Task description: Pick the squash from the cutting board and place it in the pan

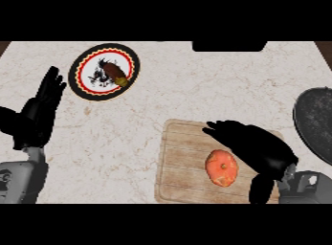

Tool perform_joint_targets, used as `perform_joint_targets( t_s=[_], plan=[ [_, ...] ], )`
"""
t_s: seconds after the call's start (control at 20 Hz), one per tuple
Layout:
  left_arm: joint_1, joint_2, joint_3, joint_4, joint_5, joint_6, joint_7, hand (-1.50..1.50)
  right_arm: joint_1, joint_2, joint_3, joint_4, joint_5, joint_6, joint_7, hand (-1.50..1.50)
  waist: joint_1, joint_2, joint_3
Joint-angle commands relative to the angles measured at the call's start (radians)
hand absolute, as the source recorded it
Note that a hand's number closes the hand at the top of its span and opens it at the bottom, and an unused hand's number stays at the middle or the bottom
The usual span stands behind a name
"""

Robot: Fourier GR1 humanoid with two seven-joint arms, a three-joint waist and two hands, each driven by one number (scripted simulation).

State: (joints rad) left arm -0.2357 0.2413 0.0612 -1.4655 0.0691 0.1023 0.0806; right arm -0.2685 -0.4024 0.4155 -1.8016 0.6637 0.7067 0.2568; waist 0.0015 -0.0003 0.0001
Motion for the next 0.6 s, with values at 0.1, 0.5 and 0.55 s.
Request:
perform_joint_targets(
  t_s=[0.1,0.5,0.55],
  plan=[
    [-0.028,-0.021,0.009,0.029,-0.018,-0.013,0.010,0.00,-0.043,0.111,0.011,0.082,0.073,0.031,0.003,-1.50,0.000,0.001,0.000],
    [-0.027,0.004,0.050,0.040,-0.030,-0.046,-0.001,0.00,0.020,0.106,0.032,0.123,0.214,-0.006,-0.062,-1.50,-0.002,0.000,0.000],
    [-0.023,0.009,0.061,0.042,0.000,-0.084,-0.020,0.00,0.036,0.110,0.039,0.117,0.212,0.006,-0.069,-1.50,-0.002,0.000,0.000]
  ],
)
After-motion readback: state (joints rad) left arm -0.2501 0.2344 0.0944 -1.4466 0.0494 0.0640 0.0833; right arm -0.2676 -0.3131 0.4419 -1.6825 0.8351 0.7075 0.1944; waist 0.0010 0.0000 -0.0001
